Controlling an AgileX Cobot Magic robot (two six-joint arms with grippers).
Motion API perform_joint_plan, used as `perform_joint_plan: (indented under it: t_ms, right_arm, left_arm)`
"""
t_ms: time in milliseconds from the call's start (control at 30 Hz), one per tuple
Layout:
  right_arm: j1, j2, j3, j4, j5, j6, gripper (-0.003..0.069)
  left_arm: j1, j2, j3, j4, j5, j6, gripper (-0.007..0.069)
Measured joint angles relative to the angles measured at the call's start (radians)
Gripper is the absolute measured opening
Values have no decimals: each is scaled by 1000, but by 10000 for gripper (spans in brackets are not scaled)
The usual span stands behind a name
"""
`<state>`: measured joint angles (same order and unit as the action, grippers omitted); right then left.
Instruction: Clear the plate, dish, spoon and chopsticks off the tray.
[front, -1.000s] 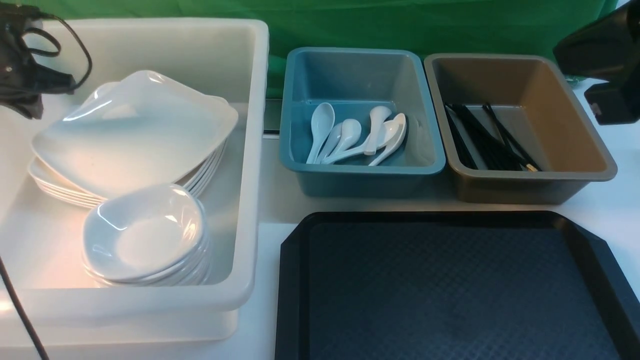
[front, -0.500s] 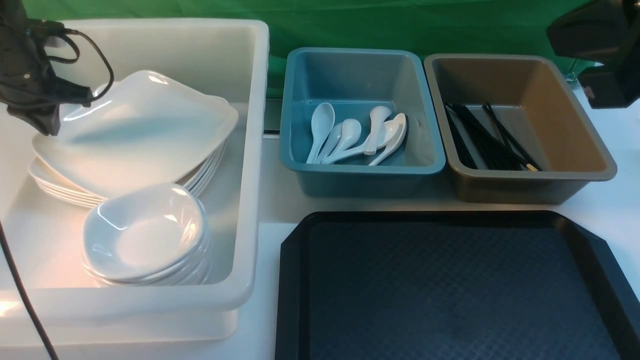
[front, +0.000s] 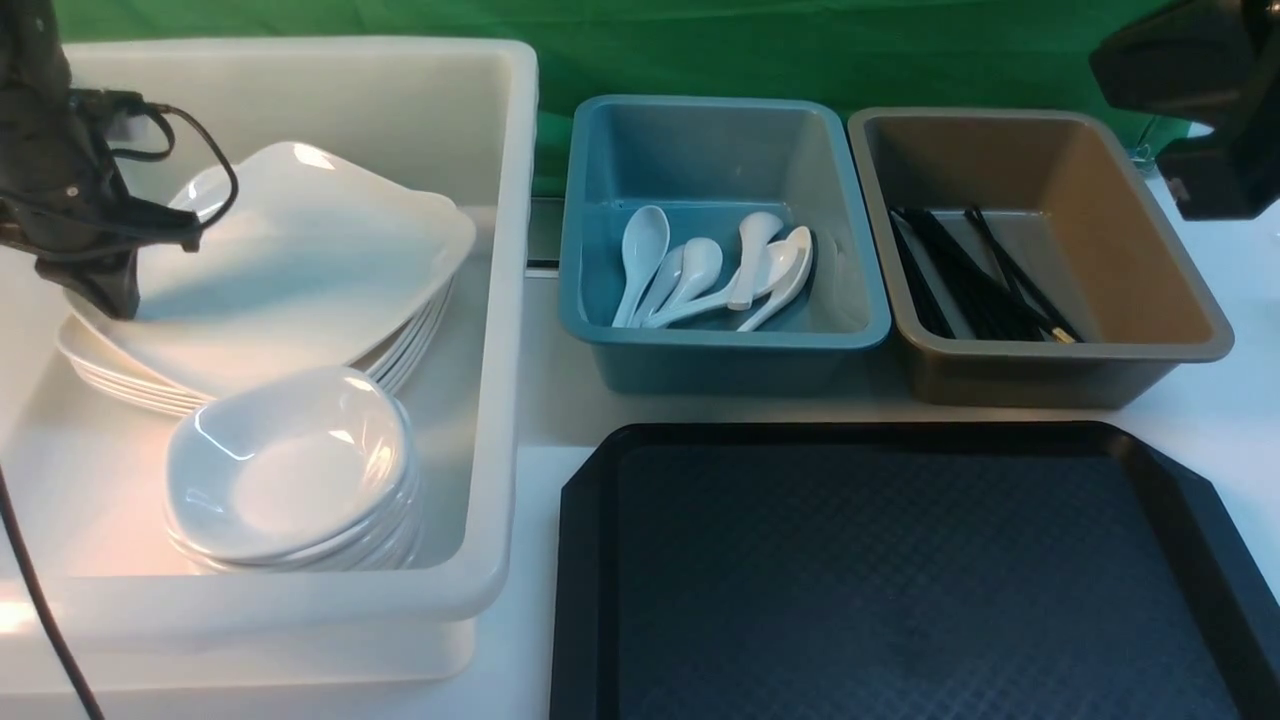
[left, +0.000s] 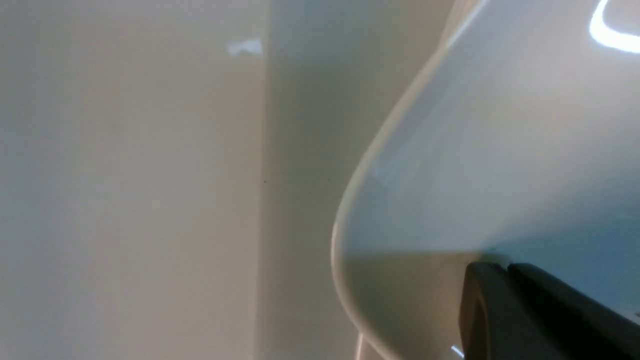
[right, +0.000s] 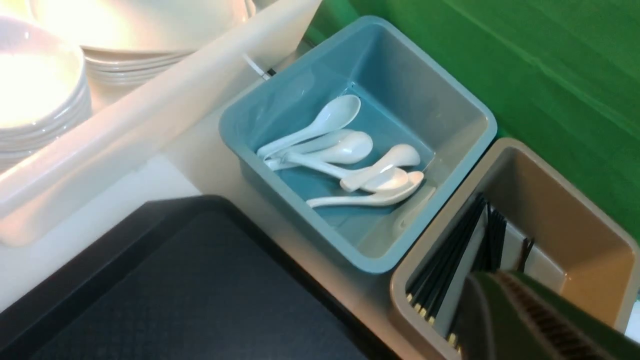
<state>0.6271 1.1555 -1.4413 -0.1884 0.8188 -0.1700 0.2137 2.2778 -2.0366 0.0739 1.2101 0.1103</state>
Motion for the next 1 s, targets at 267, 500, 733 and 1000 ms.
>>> perform_joint_plan:
  t_ms: [267,500,733,1000]
  right_arm:
    - [0,0,0,-1,-34,-3,22]
    - [0,0,0,-1,-34,-5,22]
    - [0,0,0,-1,-35,-5,22]
    - [0,0,0,-1,-50,-6,22]
  left_arm:
    - [-1,-77,48,38,7,-46,17]
    - [-1,-130,116,95,-15,-94,17]
    - [-1,-149,116,118,-304,-110,17]
    - [3,-63,116,115,-379,-129,17]
